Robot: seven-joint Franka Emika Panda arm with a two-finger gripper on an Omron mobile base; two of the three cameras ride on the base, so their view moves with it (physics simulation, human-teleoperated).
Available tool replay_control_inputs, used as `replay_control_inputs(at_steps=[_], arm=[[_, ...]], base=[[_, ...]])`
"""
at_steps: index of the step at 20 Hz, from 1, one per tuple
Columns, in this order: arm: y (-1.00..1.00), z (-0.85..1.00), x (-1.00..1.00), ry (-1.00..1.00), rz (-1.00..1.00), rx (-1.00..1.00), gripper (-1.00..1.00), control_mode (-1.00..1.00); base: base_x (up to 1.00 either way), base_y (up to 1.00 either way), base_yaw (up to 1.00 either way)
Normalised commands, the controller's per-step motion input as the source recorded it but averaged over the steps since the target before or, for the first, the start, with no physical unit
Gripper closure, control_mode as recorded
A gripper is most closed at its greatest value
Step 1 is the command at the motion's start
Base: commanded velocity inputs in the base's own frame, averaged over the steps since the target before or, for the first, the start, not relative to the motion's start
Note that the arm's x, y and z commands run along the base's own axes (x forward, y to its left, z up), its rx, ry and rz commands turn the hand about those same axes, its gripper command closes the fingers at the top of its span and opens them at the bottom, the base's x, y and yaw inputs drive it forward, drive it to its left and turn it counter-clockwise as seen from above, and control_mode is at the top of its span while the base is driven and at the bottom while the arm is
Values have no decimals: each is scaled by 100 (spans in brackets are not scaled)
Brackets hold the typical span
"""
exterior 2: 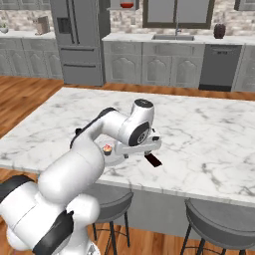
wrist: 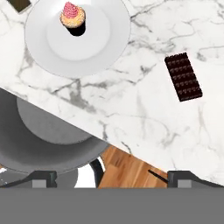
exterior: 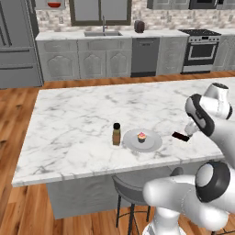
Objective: Take the cinnamon bottle from the cabinet and place it on the dining table, next to the plate with the cupcake. Then take the chocolate from the dining counter and place it on the cupcake plate.
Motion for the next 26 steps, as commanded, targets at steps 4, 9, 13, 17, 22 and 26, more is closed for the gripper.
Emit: replay_control_inputs(at_steps=[4, 9, 13, 17, 22, 26], arm=[[-21, -15, 59, 0, 0, -9, -100, -100], [-13, -22, 56, 0, 0, -9, -100, -100], [-12, -26, 51, 0, 0, -2, -100, -100], [-8, -31, 47, 0, 0, 0, -100, -100], [-6, -36, 30, 0, 0, -9, -100, -100], [-3, -34, 26, -1, 0, -9, -100, -100]], base=[[0, 0, 0], [0, 0, 0], [0, 0, 0], [0, 0, 0], [0, 0, 0], [0, 0, 0]])
